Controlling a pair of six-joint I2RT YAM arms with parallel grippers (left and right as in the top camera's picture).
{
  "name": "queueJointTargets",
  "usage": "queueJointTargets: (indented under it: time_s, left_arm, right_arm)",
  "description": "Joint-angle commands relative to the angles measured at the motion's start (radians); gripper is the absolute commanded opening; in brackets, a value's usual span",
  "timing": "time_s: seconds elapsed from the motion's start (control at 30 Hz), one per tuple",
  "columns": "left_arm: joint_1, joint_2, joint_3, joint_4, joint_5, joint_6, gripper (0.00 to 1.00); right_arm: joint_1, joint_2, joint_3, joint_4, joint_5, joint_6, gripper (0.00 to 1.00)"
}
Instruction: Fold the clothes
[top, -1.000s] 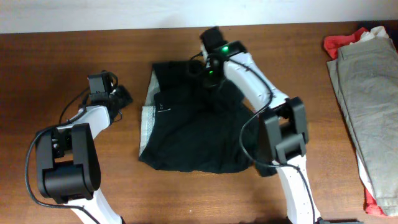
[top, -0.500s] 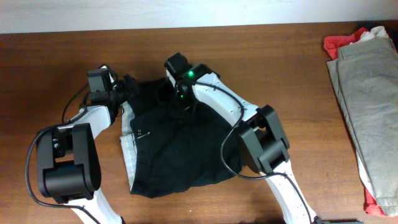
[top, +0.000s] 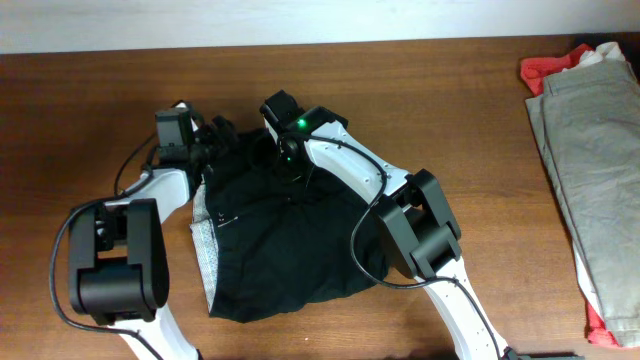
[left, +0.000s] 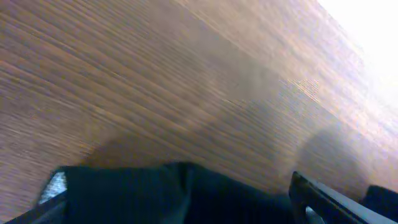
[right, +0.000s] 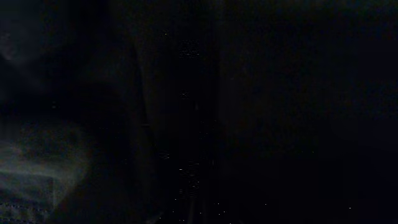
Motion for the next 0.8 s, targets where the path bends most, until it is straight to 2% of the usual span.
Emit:
queueJointTargets:
  time_s: [0.0,0.07,0.1,0.2,0.37,0.4,0.43,0.47,0.5,0.53,0.57,0.63,0.77]
  left_arm:
    - [-0.010,0.018,0.000,-0.025,0.037,-0.007,0.72]
    - [-0.009,0.018,0.000,-0.027,0.031,-0.006,0.12]
    - [-0.009,0.018,0.000,-0.031,-0.004,-0.007,0.01]
    - [0.005,0.018,0.000,-0.060,-0.040,-0.006,0.01]
    - [0.017,0.018,0.000,-0.085,-0.040,-0.006,0.01]
    - [0.017,0.018,0.000,-0.085,-0.040,-0.006,0.01]
    - [0.017,0.018,0.000,-0.086,-0.040,-0.006,0.01]
    - [0.017,0.018,0.000,-0.089,-0.040,-0.005,0.01]
    - [0.017,0.018,0.000,-0.092,-0.041,-0.005,0.01]
    - [0.017,0.018,0.000,-0.096,-0.043,-0.005,0.01]
    - [0.017,0.018,0.000,-0.100,-0.044,-0.005,0.01]
    - [0.017,0.018,0.000,-0.111,-0.058,-0.005,0.01]
    - [0.017,0.018,0.000,-0.127,-0.058,-0.005,0.01]
  right_arm:
    - [0.010,0.030,-0.009,-0.001,-0.031,0.008,0.04]
    - [0.010,0.030,-0.009,0.000,-0.031,0.008,0.04]
    - [0.009,0.030,-0.009,0.000,-0.030,0.007,0.04]
    - [-0.022,0.029,-0.006,0.004,-0.019,0.007,0.04]
    - [-0.175,0.026,0.034,-0.016,-0.021,0.008,0.04]
    - [-0.209,0.022,0.034,-0.018,-0.021,0.008,0.12]
    - [-0.235,0.022,0.034,-0.020,-0.021,0.008,0.25]
    - [-0.249,0.022,0.034,-0.019,-0.021,0.008,0.44]
    - [-0.269,0.022,0.035,-0.019,-0.021,0.008,0.58]
    - [-0.293,0.021,0.035,-0.020,-0.021,0.017,0.59]
    - [-0.323,0.018,0.035,-0.022,-0.021,0.054,0.45]
    - [-0.435,0.014,0.035,-0.065,-0.082,0.091,0.04]
    - [-0.477,0.013,0.035,-0.079,-0.102,0.090,0.04]
